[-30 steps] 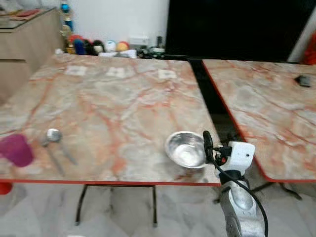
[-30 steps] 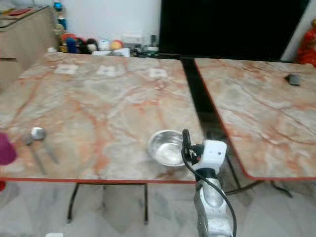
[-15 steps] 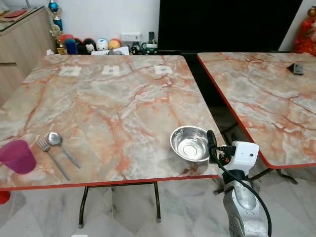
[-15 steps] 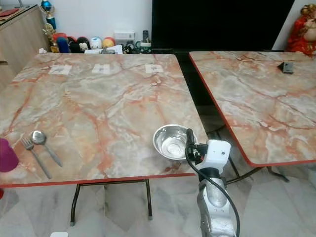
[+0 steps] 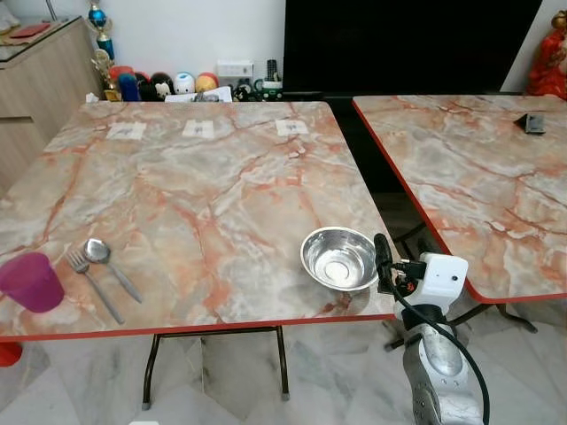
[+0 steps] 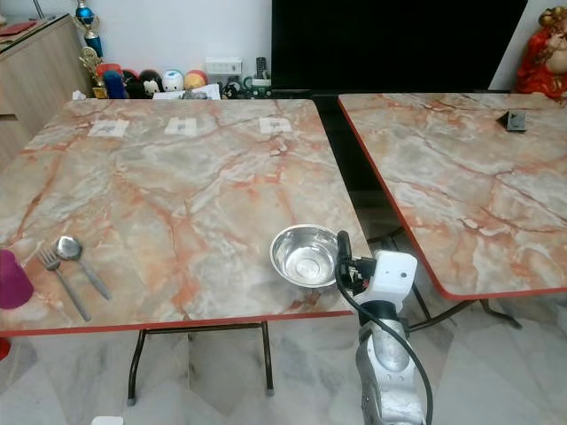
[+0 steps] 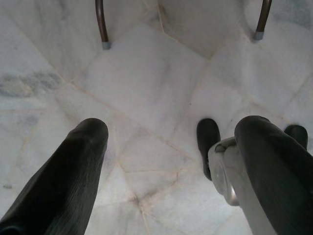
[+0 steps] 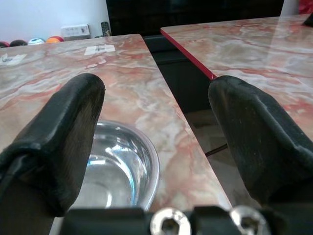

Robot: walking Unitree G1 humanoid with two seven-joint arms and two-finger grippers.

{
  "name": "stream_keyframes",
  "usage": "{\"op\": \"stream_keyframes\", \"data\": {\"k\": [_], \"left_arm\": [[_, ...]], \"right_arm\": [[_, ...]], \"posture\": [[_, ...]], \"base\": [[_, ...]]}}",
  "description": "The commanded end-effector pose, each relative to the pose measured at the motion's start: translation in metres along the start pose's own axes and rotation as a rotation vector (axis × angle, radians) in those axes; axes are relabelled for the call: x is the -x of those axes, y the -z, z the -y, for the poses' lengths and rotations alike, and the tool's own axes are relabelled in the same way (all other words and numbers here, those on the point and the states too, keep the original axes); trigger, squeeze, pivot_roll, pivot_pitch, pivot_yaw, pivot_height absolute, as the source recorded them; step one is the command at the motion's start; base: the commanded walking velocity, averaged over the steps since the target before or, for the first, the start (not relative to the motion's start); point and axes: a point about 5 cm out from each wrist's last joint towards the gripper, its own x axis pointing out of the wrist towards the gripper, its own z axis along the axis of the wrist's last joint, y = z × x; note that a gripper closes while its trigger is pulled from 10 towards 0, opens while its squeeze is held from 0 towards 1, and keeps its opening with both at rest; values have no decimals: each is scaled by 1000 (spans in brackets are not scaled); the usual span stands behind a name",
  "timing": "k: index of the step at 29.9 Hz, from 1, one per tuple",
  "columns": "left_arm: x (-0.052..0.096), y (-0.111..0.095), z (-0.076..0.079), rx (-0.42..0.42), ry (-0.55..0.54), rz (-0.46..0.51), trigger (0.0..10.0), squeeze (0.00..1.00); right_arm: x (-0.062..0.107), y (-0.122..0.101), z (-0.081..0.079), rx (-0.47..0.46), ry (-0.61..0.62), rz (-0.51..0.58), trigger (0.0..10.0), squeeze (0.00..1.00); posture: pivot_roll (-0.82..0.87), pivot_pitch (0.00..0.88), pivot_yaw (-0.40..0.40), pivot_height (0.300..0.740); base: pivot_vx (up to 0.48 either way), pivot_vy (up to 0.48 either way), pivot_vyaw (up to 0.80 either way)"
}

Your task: Setting the table

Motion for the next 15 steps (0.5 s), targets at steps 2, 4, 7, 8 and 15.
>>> {"op": "stream_keyframes", "data": {"k": [2,4,7,8,15], "left_arm": [[0,2,3,-4,8,-3,10000,0],[0,2,3,-4,9,-2,10000,0],[0,2,4,-2,8,0,10000,0],[0,2,4,-1,7,1,10000,0],[0,1,3,-2,4,5,10000,0]], "right_arm": [[1,0,1,-7,6,-4,10000,0],[1,0,1,-6,6,-5,10000,0],[1,0,1,-6,5,-6,10000,0],[1,1,1,-6,5,-6,10000,0],[5,-6,1,-8,2,11,10000,0]], "posture": [[13,77,-40,740],[13,77,-40,740],[14,79,-41,740],[14,79,-41,740],[12,83,-42,740]], "base": [[353,0,0],[371,0,0],[195,0,0],[0,0,0],[0,0,0]]}}
